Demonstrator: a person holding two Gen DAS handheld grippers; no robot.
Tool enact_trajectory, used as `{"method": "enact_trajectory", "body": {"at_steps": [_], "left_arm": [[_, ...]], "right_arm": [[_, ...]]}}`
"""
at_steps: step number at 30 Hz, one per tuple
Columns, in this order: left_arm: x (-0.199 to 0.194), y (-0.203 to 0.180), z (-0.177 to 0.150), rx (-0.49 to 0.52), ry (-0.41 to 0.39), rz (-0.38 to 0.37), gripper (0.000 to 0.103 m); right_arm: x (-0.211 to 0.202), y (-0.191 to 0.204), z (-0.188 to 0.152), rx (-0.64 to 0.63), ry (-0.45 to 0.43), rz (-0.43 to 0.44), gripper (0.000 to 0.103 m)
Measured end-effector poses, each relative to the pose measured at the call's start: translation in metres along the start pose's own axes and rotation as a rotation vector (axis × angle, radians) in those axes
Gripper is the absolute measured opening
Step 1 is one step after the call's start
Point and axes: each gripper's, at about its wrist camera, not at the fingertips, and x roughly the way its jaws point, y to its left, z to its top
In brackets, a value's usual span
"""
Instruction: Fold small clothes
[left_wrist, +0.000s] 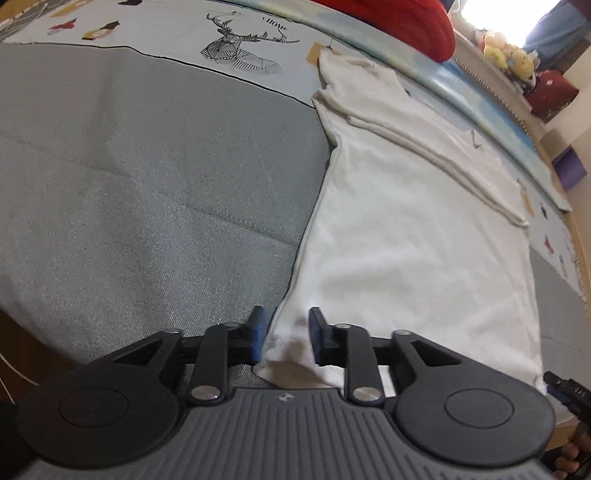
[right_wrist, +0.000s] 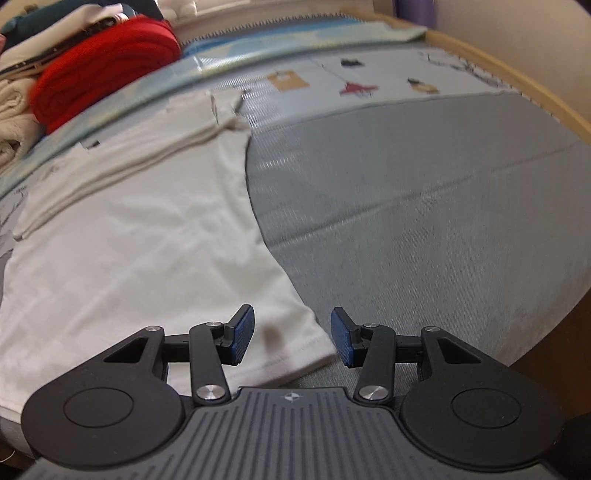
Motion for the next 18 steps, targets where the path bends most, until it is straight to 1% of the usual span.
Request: {"method": "enact_trajectory", "body": {"at_steps": [3,8,10,11,12,13,14,15,16,17,18], "left_arm": [[0.005,-0.003,0.000,0.009,0.009,0.013,0.039],[0.019,-0.007,-0.006,0.060,0.055,0.066,0.039],[0.020,-0.010,-0.008,0.081,0.050,0.069,0.039],[0.020,-0.012,-0.009,0.092,0.051,0.069,0.035],[0.021,-0.013,-0.009,0.104,0.052,0.066,0.024],[0.023,-0.014,-0.010,0.114,0.055,0.062,0.016],[0.023,-0.016,-0.011,0.130,0.056,0.054,0.008],[0.022,-0.018,-0.011,0.142,0.049,0.052,0.007],[0.019,-0.019,-0.012,0.156,0.038,0.050,0.007],[0.015,-0.020,-0.013,0.165,0.027,0.043,0.007],[0.011,-0.021,-0.014,0.169,0.016,0.035,0.006]], "right_arm": [[0.007,0.001,0.000,-0.008,0.026,-0.010,0.048],[0.018,0.007,-0.002,-0.040,0.066,-0.046,0.048],[0.019,0.007,-0.002,-0.046,0.070,-0.050,0.048],[0.019,0.007,-0.003,-0.044,0.074,-0.050,0.048],[0.020,0.007,-0.003,-0.043,0.080,-0.049,0.048],[0.021,0.006,-0.003,-0.043,0.082,-0.050,0.047],[0.021,0.006,-0.003,-0.044,0.082,-0.052,0.045],[0.021,0.006,-0.003,-0.046,0.082,-0.055,0.035],[0.020,0.005,-0.003,-0.045,0.082,-0.051,0.029],[0.019,0.003,-0.003,-0.036,0.082,-0.037,0.016],[0.017,0.002,-0.003,-0.023,0.079,-0.023,0.012]]}}
